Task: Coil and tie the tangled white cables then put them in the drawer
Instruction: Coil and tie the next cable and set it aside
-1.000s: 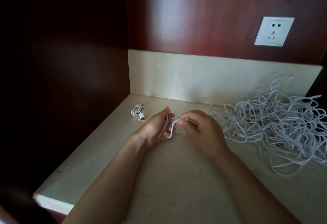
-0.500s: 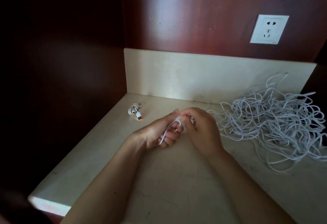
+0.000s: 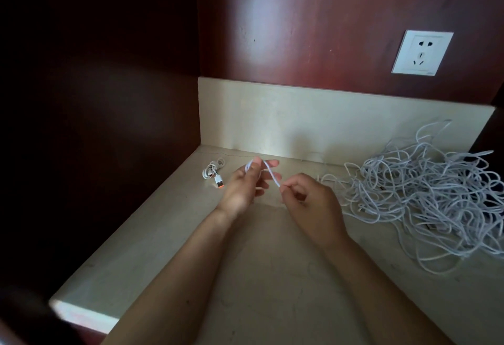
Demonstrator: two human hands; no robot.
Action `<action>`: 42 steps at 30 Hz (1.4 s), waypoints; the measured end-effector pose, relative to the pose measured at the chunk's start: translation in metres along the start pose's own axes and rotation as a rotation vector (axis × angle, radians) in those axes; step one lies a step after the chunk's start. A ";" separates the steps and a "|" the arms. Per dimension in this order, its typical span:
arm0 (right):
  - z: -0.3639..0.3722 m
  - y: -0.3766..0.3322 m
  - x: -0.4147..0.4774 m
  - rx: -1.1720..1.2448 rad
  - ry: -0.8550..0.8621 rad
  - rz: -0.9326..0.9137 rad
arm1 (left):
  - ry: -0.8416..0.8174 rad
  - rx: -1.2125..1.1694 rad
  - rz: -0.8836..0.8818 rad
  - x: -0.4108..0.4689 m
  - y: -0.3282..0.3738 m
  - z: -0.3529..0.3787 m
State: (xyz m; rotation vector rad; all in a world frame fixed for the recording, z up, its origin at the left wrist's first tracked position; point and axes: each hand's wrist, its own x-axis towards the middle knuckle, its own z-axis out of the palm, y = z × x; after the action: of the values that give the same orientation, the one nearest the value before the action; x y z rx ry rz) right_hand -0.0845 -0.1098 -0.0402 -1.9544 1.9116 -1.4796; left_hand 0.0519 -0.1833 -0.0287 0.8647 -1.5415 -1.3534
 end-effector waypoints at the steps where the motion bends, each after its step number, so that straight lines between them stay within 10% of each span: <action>1: 0.002 0.000 -0.001 0.004 -0.029 -0.004 | -0.006 -0.139 -0.041 0.001 0.001 0.000; 7: 0.008 0.005 -0.005 -0.018 -0.216 -0.079 | 0.057 -0.752 -0.206 0.003 0.010 -0.001; 15: 0.012 0.008 -0.006 -0.172 -0.376 -0.142 | 0.078 -0.822 -0.253 0.006 0.011 -0.016; 26: 0.002 -0.016 -0.007 -0.132 -0.274 -0.263 | 0.349 -0.217 -0.201 0.008 0.009 -0.012; 33: -0.007 -0.016 -0.002 -0.173 -0.084 -0.258 | -0.052 0.252 -0.200 -0.002 0.005 -0.003; 42: -0.015 0.005 0.007 0.041 -0.027 -0.161 | -0.593 -0.066 -0.498 -0.008 0.008 0.000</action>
State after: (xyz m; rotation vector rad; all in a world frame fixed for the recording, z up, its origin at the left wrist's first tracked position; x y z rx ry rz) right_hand -0.0990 -0.1085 -0.0307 -2.1428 1.7352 -1.5082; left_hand 0.0550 -0.1750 -0.0225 0.8869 -1.7666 -2.1556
